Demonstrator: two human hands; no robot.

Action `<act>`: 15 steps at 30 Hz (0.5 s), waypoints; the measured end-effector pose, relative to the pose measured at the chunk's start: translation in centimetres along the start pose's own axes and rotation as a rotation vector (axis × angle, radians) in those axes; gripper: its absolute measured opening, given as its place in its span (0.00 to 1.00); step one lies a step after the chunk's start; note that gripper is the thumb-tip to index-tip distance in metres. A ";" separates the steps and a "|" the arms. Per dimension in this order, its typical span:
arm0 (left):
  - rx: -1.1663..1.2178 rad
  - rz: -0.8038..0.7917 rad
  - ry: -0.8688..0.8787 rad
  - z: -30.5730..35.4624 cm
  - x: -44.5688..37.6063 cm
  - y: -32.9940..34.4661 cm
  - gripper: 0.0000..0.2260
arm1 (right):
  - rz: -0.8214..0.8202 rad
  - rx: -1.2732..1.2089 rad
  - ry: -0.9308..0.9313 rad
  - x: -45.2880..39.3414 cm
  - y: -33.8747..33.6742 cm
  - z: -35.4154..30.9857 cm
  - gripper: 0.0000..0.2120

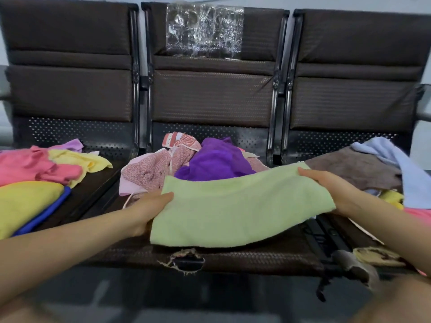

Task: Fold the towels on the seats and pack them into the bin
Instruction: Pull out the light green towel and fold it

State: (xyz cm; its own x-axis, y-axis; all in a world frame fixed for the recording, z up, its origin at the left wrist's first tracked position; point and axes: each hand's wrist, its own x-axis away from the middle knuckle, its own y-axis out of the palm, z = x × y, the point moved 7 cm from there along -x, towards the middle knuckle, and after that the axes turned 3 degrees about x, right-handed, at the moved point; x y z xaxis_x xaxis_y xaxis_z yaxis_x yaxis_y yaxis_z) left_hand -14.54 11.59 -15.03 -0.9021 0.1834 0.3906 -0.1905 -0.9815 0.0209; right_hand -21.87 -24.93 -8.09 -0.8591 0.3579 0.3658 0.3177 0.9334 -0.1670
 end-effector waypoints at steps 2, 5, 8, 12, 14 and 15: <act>-0.089 0.005 -0.010 -1.0 0.1 0.2 0.09 | 0.006 0.033 0.017 0.4 0.0 0.2 0.22; -0.151 0.068 -0.012 -1.2 0.3 0.2 0.10 | -0.011 0.053 -0.005 0.5 0.9 0.0 0.20; -0.150 0.076 -0.024 -0.8 0.0 -0.1 0.11 | -0.052 -0.002 -0.016 0.5 3.0 -1.0 0.17; -0.155 0.128 -0.060 -0.4 -0.5 -1.6 0.10 | -0.187 -0.018 -0.078 0.9 7.1 -2.5 0.14; -0.163 0.168 -0.066 -0.2 -0.6 -2.5 0.10 | -0.237 -0.003 -0.141 1.4 9.7 -3.5 0.07; -0.168 0.177 -0.069 0.0 -0.6 -2.8 0.09 | -0.256 0.020 -0.170 1.6 11.0 -3.9 0.06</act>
State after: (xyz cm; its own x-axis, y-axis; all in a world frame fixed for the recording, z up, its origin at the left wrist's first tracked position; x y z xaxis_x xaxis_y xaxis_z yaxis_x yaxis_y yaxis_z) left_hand -13.49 14.26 -15.37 -0.8999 -0.0006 0.4361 -0.0984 -0.9739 -0.2044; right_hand -18.21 -13.95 -5.81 -0.9655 0.0997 0.2405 0.0755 0.9913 -0.1081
